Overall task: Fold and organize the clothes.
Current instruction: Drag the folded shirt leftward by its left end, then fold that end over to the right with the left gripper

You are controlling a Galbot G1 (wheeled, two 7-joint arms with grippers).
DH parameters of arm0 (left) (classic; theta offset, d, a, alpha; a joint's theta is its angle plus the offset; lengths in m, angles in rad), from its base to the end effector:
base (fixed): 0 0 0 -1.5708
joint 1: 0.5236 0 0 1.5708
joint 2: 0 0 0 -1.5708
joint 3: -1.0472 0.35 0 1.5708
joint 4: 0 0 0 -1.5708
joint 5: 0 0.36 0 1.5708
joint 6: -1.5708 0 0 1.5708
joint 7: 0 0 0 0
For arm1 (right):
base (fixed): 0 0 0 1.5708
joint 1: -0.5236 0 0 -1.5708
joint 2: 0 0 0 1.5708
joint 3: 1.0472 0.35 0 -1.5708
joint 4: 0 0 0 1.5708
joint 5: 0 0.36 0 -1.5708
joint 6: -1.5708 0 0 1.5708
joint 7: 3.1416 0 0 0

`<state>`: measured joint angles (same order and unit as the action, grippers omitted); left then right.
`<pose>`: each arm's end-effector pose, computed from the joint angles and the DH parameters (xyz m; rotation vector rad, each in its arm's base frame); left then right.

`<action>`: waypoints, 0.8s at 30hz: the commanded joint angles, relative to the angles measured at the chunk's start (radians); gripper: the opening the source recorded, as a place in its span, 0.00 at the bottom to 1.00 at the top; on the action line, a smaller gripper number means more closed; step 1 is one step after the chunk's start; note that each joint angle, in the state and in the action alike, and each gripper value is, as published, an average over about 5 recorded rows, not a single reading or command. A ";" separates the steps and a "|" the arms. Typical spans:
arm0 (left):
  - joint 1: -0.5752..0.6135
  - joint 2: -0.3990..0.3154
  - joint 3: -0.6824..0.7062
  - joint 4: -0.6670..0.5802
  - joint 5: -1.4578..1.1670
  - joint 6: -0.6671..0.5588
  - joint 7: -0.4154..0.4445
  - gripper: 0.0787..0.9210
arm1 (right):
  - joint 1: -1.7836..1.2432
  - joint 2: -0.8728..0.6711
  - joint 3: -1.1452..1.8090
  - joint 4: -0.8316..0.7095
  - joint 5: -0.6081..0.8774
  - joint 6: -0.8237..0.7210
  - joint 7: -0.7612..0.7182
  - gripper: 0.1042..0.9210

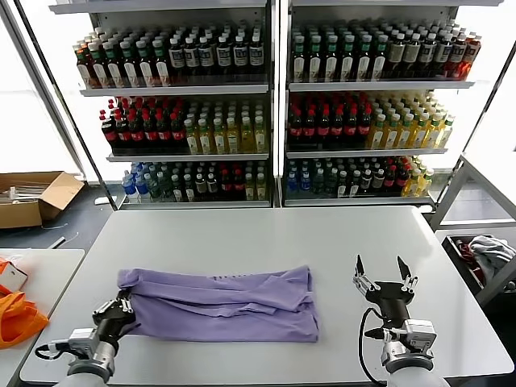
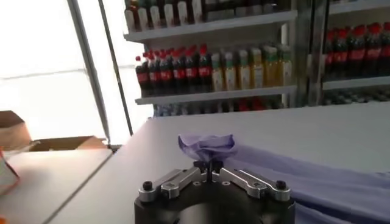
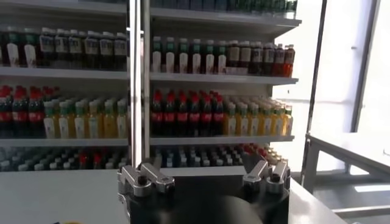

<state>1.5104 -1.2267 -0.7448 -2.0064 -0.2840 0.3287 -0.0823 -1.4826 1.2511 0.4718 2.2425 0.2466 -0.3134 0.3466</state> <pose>0.2123 0.1342 -0.2875 0.2096 -2.8226 -0.1768 0.2028 -0.0257 -0.2313 -0.1696 -3.0298 0.0864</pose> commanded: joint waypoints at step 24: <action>-0.050 -0.016 0.276 -0.012 0.067 0.063 0.039 0.02 | -0.103 0.055 0.060 0.066 -0.021 0.006 0.008 0.88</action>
<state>1.4996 -1.1535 -0.7187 -2.0105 -0.2163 0.3536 -0.0303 -1.5388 1.2963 0.5141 2.2847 0.2299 -0.3085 0.3543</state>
